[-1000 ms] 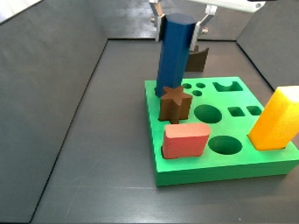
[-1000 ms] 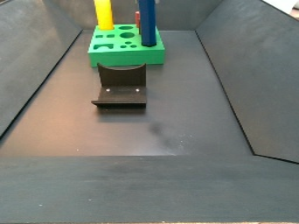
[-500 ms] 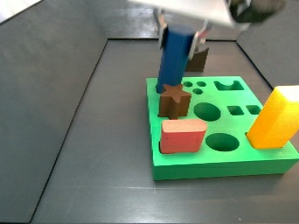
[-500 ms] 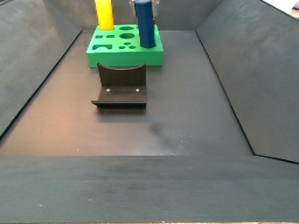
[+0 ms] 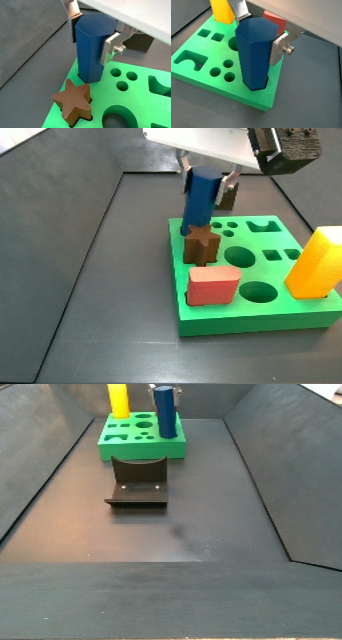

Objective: Pick up the hexagon object. Move up. Place the hexagon object on the fixture. Regrasp the hexagon object. Move to above the board. Insert the hexagon object.
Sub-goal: Insert the hexagon object.

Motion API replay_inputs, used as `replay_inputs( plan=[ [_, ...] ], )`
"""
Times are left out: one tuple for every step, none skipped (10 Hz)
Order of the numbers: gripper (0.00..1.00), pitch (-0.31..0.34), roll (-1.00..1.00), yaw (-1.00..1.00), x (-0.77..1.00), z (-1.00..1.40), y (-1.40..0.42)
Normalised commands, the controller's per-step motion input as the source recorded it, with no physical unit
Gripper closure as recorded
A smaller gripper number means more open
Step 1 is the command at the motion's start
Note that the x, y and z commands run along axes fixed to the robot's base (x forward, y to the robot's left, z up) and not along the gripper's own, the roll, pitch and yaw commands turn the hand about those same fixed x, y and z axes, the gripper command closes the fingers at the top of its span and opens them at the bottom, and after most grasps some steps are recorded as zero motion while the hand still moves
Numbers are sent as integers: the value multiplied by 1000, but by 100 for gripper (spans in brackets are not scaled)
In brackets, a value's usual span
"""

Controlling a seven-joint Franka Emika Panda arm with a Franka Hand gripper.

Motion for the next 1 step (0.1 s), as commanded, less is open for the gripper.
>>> replay_inputs(
  plan=[
    [100, 0, 0, 0, 0, 0, 0]
  ],
)
